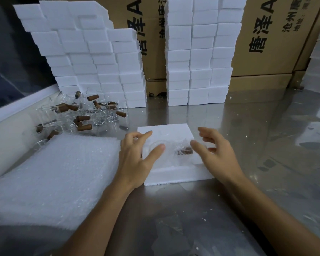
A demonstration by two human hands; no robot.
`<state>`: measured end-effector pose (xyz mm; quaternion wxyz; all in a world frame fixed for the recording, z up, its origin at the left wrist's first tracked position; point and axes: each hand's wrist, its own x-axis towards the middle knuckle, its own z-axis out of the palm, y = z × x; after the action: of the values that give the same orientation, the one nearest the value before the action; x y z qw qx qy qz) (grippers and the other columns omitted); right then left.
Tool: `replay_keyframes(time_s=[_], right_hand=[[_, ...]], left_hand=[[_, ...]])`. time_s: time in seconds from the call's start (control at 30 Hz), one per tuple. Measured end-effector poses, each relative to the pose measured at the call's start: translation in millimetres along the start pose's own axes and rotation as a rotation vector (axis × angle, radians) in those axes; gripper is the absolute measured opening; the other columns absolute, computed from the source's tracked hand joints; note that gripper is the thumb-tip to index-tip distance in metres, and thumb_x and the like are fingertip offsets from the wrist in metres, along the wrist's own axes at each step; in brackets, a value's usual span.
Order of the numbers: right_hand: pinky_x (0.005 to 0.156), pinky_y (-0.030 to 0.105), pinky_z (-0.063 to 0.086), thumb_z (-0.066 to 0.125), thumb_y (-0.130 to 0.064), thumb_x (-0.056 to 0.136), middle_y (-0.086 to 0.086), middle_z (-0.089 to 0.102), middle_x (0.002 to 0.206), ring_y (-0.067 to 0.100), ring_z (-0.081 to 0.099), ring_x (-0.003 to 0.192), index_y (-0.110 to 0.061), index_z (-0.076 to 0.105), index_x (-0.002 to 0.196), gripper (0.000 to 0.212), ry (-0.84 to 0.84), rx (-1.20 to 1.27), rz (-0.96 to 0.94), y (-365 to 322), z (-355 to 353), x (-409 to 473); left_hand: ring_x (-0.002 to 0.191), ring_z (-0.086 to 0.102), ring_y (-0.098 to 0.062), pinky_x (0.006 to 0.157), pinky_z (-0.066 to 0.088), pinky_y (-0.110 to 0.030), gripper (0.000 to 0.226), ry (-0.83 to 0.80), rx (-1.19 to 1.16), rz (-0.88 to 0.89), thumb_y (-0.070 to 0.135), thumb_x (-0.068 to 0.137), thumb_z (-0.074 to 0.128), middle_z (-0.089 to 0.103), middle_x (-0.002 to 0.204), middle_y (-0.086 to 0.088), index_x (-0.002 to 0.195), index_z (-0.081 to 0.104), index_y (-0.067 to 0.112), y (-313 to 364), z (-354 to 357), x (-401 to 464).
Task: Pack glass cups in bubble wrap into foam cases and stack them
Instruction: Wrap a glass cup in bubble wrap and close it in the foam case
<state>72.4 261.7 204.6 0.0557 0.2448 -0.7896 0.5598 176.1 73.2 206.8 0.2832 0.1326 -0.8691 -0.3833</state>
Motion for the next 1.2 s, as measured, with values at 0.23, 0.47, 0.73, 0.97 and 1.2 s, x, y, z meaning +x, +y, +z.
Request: replay_keyframes(time_s=[0.23, 0.47, 0.73, 0.97, 1.2], right_hand=[[0.091, 0.015, 0.036, 0.057, -0.062, 0.088, -0.022, 0.051, 0.132, -0.015, 0.049, 0.108, -0.045, 0.045, 0.141, 0.056, -0.181, 0.246, 0.228, 6, -5, 5], [0.113, 0.043, 0.037, 0.056, -0.053, 0.081, -0.011, 0.058, 0.137, 0.007, 0.053, 0.126, -0.041, 0.056, 0.127, 0.047, -0.09, 0.438, 0.132, -1, -10, 12], [0.078, 0.028, 0.046, 0.054, -0.037, 0.086, -0.009, 0.07, 0.092, 0.008, 0.064, 0.089, -0.024, 0.069, 0.11, 0.031, 0.12, 0.617, -0.052, -14, -24, 10], [0.066, 0.02, 0.041, 0.06, -0.025, 0.083, -0.011, 0.065, 0.075, 0.005, 0.056, 0.074, -0.014, 0.068, 0.083, 0.014, 0.148, 0.572, -0.021, -9, -14, 7], [0.063, 0.012, 0.043, 0.063, -0.006, 0.087, -0.011, 0.064, 0.072, 0.0, 0.054, 0.069, -0.011, 0.064, 0.075, 0.013, 0.157, 0.445, 0.042, 0, -12, 9]], left_hand=[[0.12, 0.053, -0.02, 0.105, 0.041, -0.042, 0.078, 0.109, -0.239, -0.38, 0.07, 0.072, 0.041, 0.056, 0.134, 0.001, 0.136, 0.051, 0.026, -5, 2, 8], [0.109, 0.061, 0.002, 0.087, 0.046, -0.013, 0.03, 0.169, -0.466, -0.217, 0.048, 0.085, 0.058, 0.069, 0.107, 0.023, 0.112, 0.064, 0.036, 6, -1, 8], [0.096, 0.061, -0.005, 0.083, 0.051, -0.027, 0.021, 0.382, -0.536, 0.073, 0.031, 0.087, 0.052, 0.066, 0.099, 0.01, 0.102, 0.063, 0.021, 31, -13, 3], [0.064, 0.039, -0.013, 0.055, 0.032, -0.021, 0.044, 0.363, -0.534, 0.116, 0.036, 0.083, 0.057, 0.039, 0.063, -0.004, 0.067, 0.039, -0.001, 32, -6, -1], [0.053, 0.029, -0.014, 0.051, 0.027, -0.026, 0.041, 0.303, -0.393, 0.071, 0.027, 0.075, 0.062, 0.029, 0.051, 0.0, 0.058, 0.033, 0.004, 20, 3, -3]])
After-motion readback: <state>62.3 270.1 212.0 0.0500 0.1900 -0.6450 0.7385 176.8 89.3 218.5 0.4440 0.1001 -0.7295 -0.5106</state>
